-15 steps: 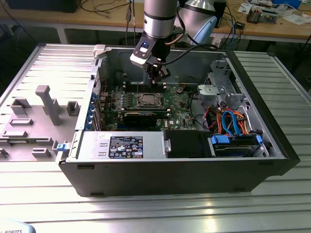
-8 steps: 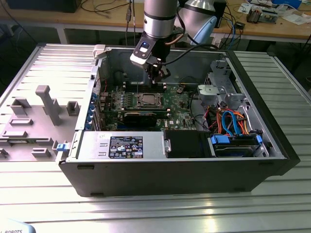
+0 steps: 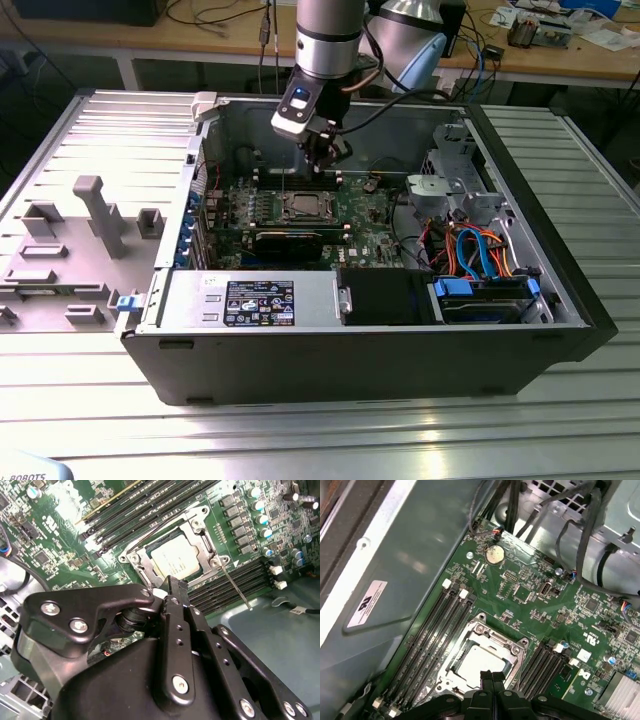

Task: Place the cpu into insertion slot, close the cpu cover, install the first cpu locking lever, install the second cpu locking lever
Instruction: 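Install the first cpu locking lever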

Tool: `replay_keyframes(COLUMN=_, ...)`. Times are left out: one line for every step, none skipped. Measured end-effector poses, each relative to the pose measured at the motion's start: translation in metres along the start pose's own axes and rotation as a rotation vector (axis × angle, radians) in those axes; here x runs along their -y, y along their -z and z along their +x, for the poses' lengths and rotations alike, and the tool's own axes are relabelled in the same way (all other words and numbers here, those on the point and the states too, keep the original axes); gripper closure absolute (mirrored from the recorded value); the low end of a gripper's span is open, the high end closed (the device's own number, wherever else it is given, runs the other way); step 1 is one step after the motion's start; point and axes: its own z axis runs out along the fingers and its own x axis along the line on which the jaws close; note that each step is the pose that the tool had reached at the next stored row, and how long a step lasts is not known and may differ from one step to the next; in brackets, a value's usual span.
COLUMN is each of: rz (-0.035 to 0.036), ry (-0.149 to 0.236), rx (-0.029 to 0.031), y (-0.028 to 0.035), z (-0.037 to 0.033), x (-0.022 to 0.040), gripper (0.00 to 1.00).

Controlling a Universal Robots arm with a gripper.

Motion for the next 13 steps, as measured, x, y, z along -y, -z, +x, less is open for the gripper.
replay_keyframes(rz=-0.0001, ry=0.017, rx=0.0003, y=0.0, z=0.0, x=0.0, gripper=0.89)
replay_keyframes(rz=-0.0004, ry=0.048, rx=0.0008, y=0.0, z=0.0, x=0.0, gripper=0.89)
replay_keyframes(rz=-0.0004, ry=0.06, rx=0.001, y=0.0, z=0.0002, x=0.0002, gripper=0.89)
replay_keyframes(rz=-0.0007, ry=0.066, rx=0.0011, y=0.0, z=0.0004, x=0.0005, gripper=0.89)
replay_keyframes(rz=-0.0014, ry=0.071, rx=0.0017, y=-0.0001, z=0.0014, x=0.0021, gripper=0.89)
replay_keyframes(rz=-0.0036, ry=0.072, rx=0.0028, y=-0.0001, z=0.0029, x=0.0049, gripper=0.89)
replay_keyframes(rz=-0.0062, ry=0.071, rx=0.0042, y=-0.0002, z=0.0039, x=0.0066, gripper=0.89)
replay_keyframes(rz=-0.0097, ry=0.072, rx=0.0055, y=-0.0002, z=0.0048, x=0.0083, gripper=0.89)
replay_keyframes(rz=-0.0107, ry=0.073, rx=0.0057, y=-0.0002, z=0.0049, x=0.0085, gripper=0.89)
replay_keyframes(rz=-0.0116, ry=0.08, rx=0.0061, y=-0.0002, z=0.0048, x=0.0086, gripper=0.89)
replay_keyframes(rz=-0.0123, ry=0.091, rx=0.0065, y=-0.0003, z=0.0047, x=0.0086, gripper=0.89)
replay_keyframes(rz=-0.013, ry=0.117, rx=0.0072, y=-0.0003, z=0.0046, x=0.0086, gripper=0.89)
replay_keyframes(rz=-0.0135, ry=0.136, rx=0.0076, y=-0.0003, z=0.0047, x=0.0087, gripper=0.89)
